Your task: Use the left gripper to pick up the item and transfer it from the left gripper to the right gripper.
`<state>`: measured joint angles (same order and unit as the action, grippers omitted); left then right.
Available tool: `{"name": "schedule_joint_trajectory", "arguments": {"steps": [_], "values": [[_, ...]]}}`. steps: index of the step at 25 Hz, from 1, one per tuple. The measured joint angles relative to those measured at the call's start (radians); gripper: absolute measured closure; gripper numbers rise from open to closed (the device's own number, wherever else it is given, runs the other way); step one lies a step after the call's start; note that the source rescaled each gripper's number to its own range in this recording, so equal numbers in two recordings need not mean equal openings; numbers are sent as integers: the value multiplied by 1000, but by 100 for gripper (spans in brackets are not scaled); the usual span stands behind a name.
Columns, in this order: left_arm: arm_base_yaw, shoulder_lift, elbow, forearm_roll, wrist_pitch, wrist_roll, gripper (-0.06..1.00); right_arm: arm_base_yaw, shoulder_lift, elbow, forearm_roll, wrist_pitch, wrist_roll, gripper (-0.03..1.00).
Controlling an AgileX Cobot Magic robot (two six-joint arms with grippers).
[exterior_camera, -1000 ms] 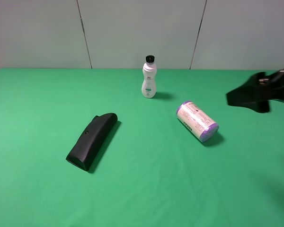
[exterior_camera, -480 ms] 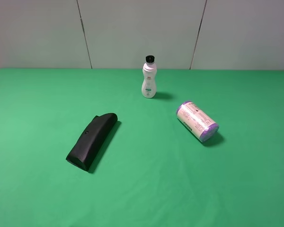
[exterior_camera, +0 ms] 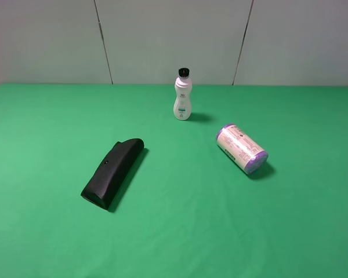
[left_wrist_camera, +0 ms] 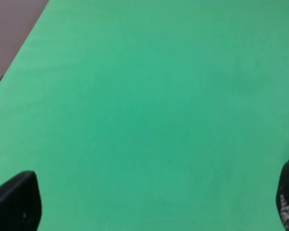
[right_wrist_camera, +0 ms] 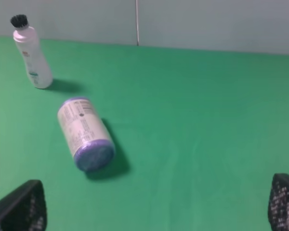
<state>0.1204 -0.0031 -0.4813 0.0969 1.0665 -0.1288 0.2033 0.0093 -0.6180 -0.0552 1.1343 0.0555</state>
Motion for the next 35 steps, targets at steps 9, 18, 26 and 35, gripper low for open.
{"name": "schedule_joint_trajectory", "arguments": {"steps": [9, 18, 26, 35], "values": [[0, 0, 0, 0, 0, 0, 0, 0, -15, 118, 69, -100, -44, -3], [0, 0, 0, 0, 0, 0, 0, 0, -15, 118, 72, -114, -46, -3], [0, 0, 0, 0, 0, 0, 0, -90, -15, 118, 73, -115, -46, -3], [0, 0, 0, 0, 0, 0, 0, -204, -15, 118, 74, -115, -46, -3]]}}
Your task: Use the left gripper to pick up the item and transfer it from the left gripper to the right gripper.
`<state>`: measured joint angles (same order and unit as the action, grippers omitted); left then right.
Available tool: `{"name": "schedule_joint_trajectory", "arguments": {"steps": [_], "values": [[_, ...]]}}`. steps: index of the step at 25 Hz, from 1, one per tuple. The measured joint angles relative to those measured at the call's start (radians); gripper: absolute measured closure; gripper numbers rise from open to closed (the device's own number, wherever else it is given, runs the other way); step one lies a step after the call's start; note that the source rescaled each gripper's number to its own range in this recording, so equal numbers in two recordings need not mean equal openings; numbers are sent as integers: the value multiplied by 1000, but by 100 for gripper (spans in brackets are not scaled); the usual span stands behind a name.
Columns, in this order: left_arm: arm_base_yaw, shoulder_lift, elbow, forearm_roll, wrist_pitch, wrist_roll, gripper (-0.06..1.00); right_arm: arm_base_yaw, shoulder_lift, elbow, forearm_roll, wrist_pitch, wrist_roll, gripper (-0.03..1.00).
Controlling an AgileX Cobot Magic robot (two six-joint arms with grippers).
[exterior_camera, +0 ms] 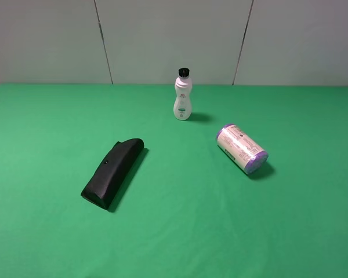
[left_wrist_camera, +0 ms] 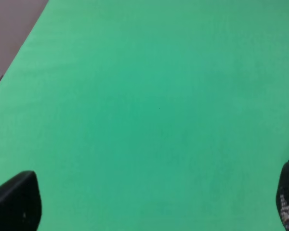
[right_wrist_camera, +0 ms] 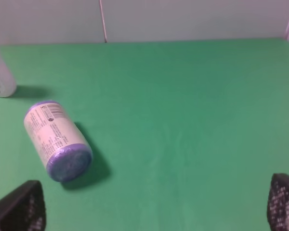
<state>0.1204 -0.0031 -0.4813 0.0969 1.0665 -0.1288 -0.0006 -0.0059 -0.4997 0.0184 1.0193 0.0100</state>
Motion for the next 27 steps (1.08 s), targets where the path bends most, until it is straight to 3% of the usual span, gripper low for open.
{"name": "schedule_joint_trajectory", "arguments": {"steps": [27], "values": [[0, 0, 0, 0, 0, 0, 0, 0, 0, 0, 0, 0, 0, -3]]}}
